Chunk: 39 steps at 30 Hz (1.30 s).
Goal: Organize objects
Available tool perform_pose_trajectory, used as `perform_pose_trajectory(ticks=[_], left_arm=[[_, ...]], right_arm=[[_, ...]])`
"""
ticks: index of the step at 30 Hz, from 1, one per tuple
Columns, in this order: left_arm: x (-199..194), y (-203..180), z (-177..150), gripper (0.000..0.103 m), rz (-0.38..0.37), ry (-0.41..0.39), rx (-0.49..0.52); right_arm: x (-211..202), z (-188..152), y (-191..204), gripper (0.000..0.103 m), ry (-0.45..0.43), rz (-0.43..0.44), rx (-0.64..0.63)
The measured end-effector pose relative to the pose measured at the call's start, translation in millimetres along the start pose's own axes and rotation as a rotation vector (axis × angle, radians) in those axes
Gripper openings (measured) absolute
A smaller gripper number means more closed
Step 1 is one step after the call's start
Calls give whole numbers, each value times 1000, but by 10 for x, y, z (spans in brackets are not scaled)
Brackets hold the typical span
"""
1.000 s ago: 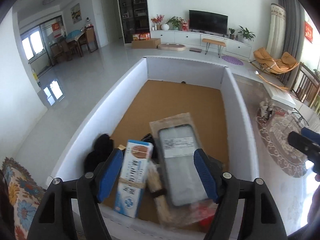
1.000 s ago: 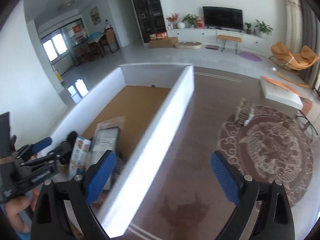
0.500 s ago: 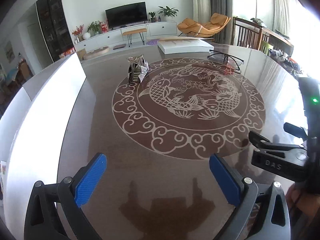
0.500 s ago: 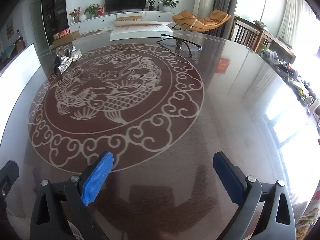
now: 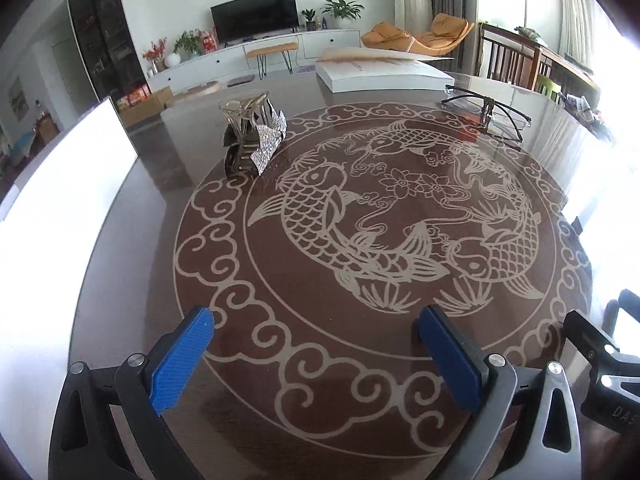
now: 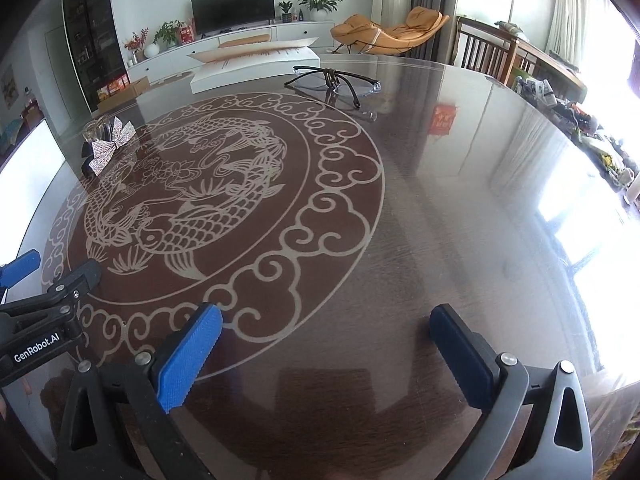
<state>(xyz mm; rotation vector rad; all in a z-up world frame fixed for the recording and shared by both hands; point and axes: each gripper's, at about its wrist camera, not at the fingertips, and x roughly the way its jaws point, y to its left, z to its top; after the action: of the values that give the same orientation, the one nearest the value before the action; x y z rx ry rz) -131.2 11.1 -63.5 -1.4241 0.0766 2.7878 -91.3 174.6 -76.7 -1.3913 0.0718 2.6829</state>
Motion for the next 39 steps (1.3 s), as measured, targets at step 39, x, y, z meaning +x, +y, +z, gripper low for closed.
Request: perform_pose_trajectory(ticks=[39], left_arm=[[122,170,111,103,-143,59,144]], right_arm=[[15,-15,-3,103,0,2,1]])
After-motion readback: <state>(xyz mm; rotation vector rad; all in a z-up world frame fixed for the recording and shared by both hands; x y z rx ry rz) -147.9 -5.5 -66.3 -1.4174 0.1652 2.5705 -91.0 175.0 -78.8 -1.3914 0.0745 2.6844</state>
